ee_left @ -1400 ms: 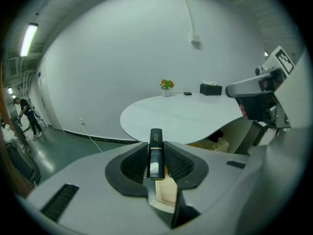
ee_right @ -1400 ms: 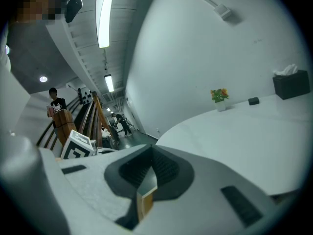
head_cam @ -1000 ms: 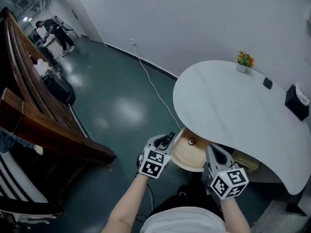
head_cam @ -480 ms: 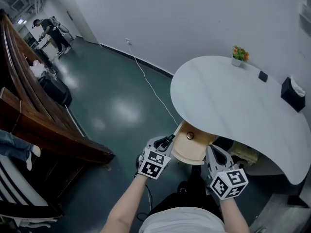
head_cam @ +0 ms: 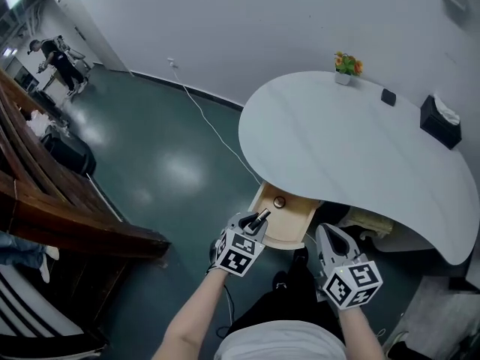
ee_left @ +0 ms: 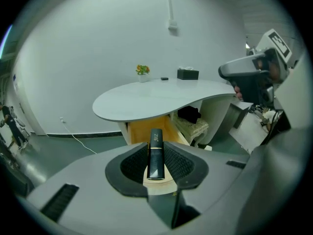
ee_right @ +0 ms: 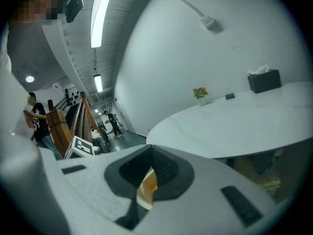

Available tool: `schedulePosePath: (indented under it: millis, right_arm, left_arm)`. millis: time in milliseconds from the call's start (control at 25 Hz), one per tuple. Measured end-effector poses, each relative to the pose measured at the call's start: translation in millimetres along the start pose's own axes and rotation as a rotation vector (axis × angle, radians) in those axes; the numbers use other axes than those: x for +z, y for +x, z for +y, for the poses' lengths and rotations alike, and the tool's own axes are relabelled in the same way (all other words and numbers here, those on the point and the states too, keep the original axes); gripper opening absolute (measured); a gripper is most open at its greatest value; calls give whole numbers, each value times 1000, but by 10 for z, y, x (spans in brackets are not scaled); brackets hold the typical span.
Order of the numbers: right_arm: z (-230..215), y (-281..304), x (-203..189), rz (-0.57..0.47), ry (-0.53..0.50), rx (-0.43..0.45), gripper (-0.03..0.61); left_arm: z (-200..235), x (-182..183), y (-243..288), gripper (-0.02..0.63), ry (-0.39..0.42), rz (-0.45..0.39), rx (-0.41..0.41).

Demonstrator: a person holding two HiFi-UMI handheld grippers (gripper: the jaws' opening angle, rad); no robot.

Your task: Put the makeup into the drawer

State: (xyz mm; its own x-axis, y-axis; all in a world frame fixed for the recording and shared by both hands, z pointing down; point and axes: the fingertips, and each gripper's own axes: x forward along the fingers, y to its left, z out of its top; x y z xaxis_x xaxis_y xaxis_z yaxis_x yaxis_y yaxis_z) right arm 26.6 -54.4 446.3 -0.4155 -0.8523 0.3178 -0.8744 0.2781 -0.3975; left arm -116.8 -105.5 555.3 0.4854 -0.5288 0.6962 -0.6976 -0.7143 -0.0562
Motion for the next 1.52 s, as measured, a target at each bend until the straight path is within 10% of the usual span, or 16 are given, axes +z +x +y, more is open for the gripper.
schedulePosePath:
  millis: [1520]
  right_arm:
    - [-902, 137, -66, 59, 137, -124, 2]
  left_arm:
    - [-725, -551, 1548, 98, 278, 464, -358]
